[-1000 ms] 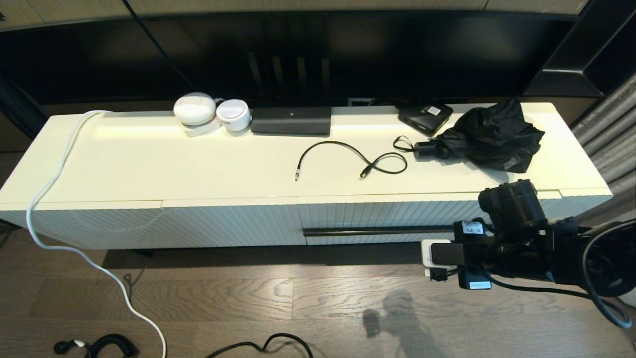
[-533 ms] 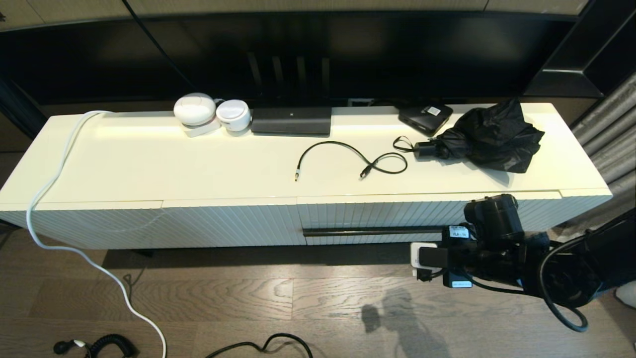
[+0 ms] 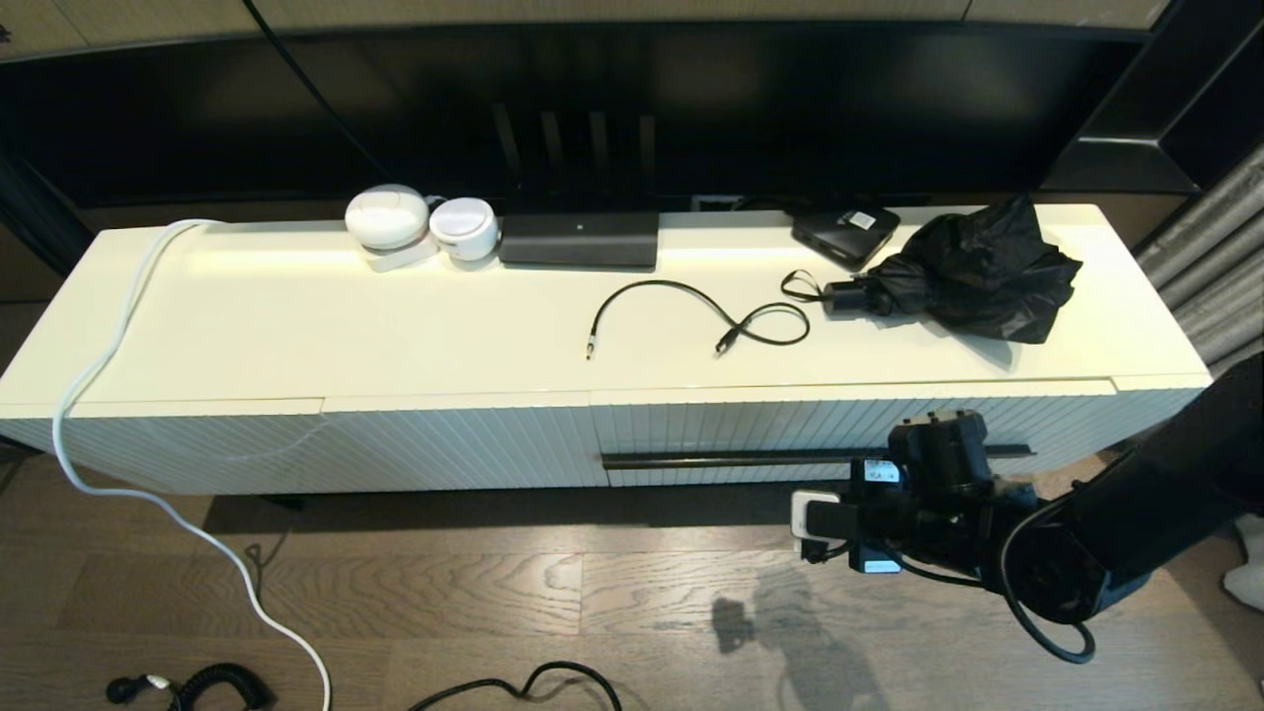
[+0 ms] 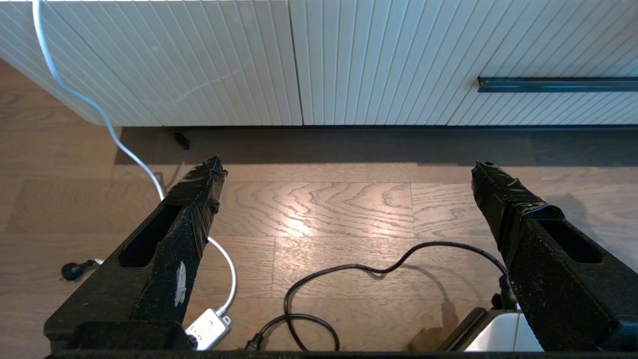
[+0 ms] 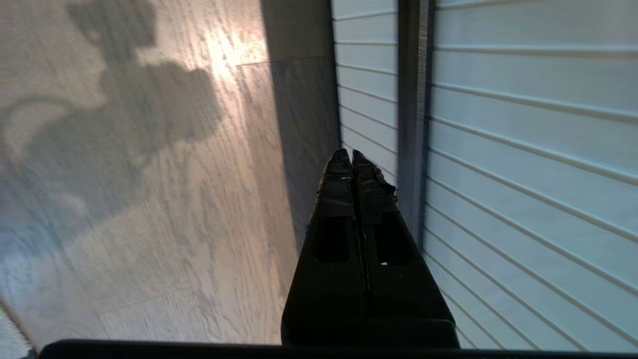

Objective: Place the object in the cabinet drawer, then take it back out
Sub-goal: Open the drawer

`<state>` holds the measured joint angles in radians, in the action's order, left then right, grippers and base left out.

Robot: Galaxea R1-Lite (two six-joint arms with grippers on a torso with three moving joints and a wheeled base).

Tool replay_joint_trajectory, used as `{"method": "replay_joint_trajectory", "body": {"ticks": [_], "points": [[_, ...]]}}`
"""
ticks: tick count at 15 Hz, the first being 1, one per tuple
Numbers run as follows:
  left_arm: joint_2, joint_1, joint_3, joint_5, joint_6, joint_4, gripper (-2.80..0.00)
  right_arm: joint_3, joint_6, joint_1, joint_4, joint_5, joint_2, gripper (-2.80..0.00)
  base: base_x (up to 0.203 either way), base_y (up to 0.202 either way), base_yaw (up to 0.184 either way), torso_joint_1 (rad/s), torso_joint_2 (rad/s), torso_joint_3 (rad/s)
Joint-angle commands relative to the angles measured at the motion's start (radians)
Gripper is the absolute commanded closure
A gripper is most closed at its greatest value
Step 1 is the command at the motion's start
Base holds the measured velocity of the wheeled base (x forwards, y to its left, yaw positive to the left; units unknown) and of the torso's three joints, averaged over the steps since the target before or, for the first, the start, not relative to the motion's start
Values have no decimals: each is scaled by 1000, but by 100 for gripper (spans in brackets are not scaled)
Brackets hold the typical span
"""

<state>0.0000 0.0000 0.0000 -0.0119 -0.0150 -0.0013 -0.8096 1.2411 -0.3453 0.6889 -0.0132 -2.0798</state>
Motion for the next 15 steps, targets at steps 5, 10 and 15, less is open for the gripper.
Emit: {"method": "replay_joint_trajectory", "body": {"ticks": [5, 10, 15], "points": [[0, 0, 0, 0, 0, 0, -280, 0, 7, 4, 3, 13, -9, 0, 0, 0, 0, 0, 0, 0], [0, 0, 0, 0, 0, 0, -280, 15, 9, 7, 3, 16, 51, 0, 0, 0, 0, 0, 0, 0], [0, 0, 0, 0, 0, 0, -280, 26, 11, 12, 3, 16, 61, -280, 0, 0, 0, 0, 0, 0]]}}
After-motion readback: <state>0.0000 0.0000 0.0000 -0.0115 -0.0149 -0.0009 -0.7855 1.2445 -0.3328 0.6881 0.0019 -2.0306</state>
